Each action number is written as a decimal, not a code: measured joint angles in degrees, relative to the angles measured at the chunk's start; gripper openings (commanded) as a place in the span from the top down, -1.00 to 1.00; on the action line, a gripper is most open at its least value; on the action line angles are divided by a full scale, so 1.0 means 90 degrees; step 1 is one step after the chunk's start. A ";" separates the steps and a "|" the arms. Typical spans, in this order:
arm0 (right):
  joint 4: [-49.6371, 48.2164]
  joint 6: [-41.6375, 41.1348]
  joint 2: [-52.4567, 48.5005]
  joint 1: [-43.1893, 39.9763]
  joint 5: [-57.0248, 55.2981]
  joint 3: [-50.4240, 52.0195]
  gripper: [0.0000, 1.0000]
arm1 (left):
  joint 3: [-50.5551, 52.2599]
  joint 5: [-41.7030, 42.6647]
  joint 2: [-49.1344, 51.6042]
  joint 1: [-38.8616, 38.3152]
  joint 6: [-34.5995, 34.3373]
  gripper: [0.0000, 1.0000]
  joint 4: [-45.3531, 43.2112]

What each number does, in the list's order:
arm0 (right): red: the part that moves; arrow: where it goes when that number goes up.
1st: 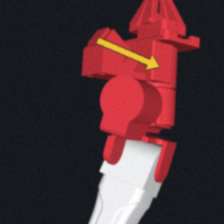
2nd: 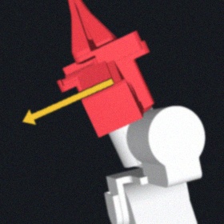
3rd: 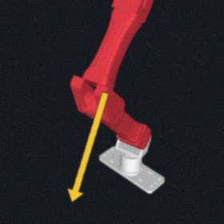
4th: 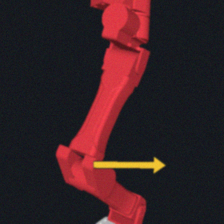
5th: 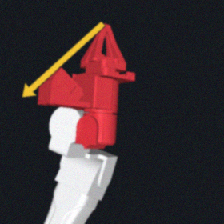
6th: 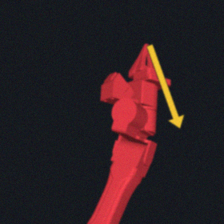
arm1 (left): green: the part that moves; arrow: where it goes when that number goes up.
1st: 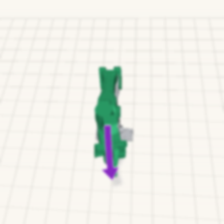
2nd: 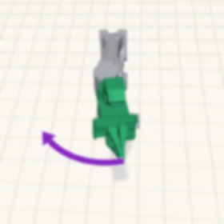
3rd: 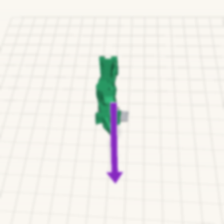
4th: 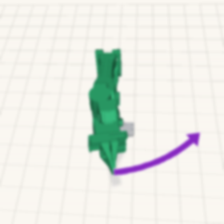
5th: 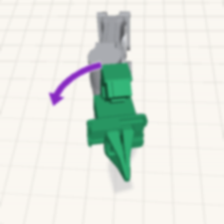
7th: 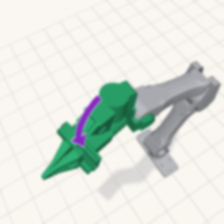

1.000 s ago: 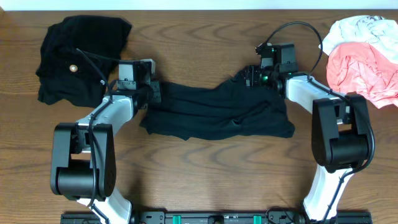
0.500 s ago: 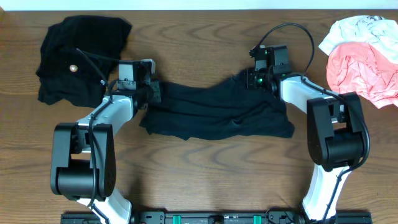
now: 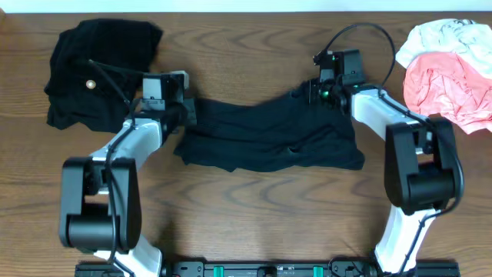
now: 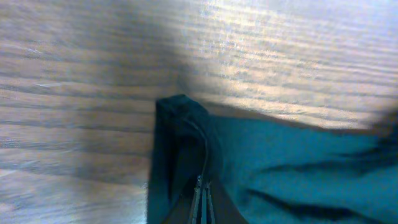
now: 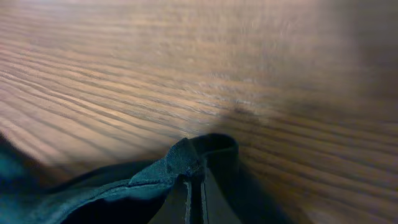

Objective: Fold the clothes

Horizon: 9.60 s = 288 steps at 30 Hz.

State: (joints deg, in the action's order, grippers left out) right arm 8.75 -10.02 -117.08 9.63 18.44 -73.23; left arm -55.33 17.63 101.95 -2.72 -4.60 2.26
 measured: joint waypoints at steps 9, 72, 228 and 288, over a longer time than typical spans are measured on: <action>0.0748 -0.0007 0.1015 -0.0002 0.0007 -0.0121 0.97 | -0.0005 0.0000 -0.0554 0.0010 -0.0002 0.88 0.0658; 0.2110 0.0075 0.1644 0.0143 -0.0607 -0.0121 0.97 | -0.0070 0.1049 -0.0316 0.0005 0.0352 0.88 -0.0823; 0.3002 0.0002 0.1933 0.0860 -0.2059 0.0695 0.98 | -0.0075 -0.0481 0.0114 -0.0877 0.0843 0.88 0.1154; 0.2633 0.0617 0.2504 -0.1746 0.0364 0.2050 -0.99 | -0.0073 -0.0481 0.0114 -0.0877 0.0483 0.88 0.1144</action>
State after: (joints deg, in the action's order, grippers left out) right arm 32.45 -4.47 -94.54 -6.09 21.71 -54.78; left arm -55.99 13.30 102.98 -10.61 -0.25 12.56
